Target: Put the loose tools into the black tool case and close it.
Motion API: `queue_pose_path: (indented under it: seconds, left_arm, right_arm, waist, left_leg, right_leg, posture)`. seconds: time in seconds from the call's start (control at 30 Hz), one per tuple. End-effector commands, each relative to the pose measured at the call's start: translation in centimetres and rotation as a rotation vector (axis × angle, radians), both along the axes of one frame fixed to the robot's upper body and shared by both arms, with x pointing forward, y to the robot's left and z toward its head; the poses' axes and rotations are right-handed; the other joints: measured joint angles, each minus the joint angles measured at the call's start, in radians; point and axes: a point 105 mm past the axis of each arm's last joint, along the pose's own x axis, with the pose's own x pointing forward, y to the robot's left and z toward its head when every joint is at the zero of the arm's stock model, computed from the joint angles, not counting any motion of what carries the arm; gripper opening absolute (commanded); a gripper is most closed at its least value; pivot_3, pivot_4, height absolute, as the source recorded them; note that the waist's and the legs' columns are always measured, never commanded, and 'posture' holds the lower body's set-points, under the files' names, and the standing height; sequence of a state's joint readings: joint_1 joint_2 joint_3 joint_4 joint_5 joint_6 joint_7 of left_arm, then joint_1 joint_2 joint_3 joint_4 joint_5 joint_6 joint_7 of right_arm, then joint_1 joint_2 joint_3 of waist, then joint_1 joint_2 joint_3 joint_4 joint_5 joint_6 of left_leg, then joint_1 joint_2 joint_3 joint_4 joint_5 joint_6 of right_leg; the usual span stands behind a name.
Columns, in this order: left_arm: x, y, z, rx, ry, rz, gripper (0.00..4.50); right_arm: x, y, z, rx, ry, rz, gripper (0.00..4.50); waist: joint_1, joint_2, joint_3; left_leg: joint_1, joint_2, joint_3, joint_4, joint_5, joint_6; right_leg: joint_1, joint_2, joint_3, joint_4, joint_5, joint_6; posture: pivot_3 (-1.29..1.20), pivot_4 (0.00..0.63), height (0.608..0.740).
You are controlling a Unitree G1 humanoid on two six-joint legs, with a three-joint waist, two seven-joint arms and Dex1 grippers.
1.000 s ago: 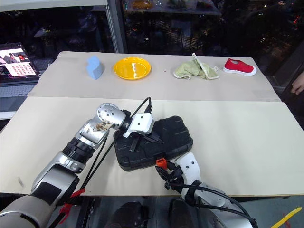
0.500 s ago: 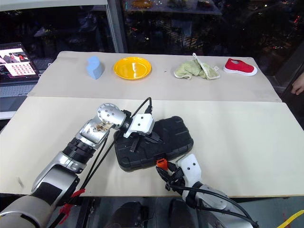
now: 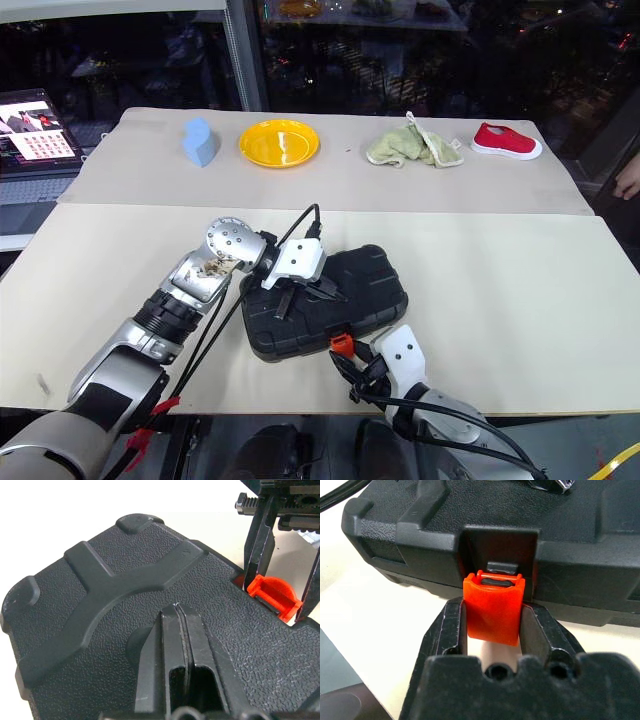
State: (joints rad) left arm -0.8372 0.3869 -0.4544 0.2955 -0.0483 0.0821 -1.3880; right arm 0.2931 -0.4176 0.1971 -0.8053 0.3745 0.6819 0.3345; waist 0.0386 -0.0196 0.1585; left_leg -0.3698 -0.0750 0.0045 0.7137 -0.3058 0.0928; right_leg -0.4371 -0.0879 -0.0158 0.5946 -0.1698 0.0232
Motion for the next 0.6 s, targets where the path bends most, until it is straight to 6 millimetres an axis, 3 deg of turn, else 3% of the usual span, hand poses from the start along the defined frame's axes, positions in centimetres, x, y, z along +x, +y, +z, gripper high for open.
queue_pose_path:
  seconds: [0.03, 0.07, 0.27, 0.43, 0.6]
  left_arm:
    - [0.1, 1.3, -3.6, 0.134, 0.069, 0.049, 0.00]
    - [0.1, 1.3, -3.6, 0.134, 0.069, 0.049, 0.00]
    - [0.1, 1.3, -3.6, 0.134, 0.067, 0.049, 0.00]
    - [0.1, 1.3, -3.6, 0.135, 0.067, 0.050, 0.00]
    - [0.2, 1.2, -3.6, 0.134, 0.066, 0.050, 0.00]
  right_arm:
    - [0.0, 0.9, 3.4, 0.069, -0.156, 0.050, 1.69]
    - [0.1, 0.9, 3.4, 0.070, -0.154, 0.049, 2.21]
    - [-0.3, 0.7, 3.3, 0.057, -0.142, 0.068, 4.12]
    - [-2.1, -0.4, 3.0, 0.019, -0.090, 0.104, 4.12]
    - [-2.6, -1.5, 2.7, -0.006, -0.072, 0.088, 4.12]
  waist:
    - [0.000, 0.000, 0.000]
    - [0.000, 0.000, 0.000]
    - [-0.001, 0.000, 0.000]
    - [-0.001, 0.000, -0.001]
    - [-0.001, 0.000, -0.002]
  left_leg:
    - [0.000, 0.000, 0.000, 0.000, 0.000, 0.000]
    - [0.000, 0.000, 0.000, 0.000, 0.000, 0.000]
    - [0.001, 0.000, 0.000, 0.001, -0.001, 0.002]
    - [0.002, 0.001, -0.001, 0.001, 0.001, 0.001]
    - [0.002, 0.001, -0.001, 0.001, 0.001, 0.002]
  right_leg:
    - [0.000, 0.000, 0.000, 0.000, 0.000, 0.000]
    - [0.000, 0.000, 0.000, 0.000, 0.000, 0.000]
    - [0.001, 0.000, 0.000, 0.000, -0.003, 0.005]
    - [0.003, 0.000, 0.001, 0.001, -0.002, 0.005]
    - [0.003, 0.000, 0.001, 0.001, -0.002, 0.005]
  posture:
    - [0.00, 0.150, 0.740]
    - [0.00, 0.150, 0.740]
    - [0.00, 0.150, 0.740]
    - [0.00, 0.150, 0.740]
    - [0.00, 0.150, 0.740]
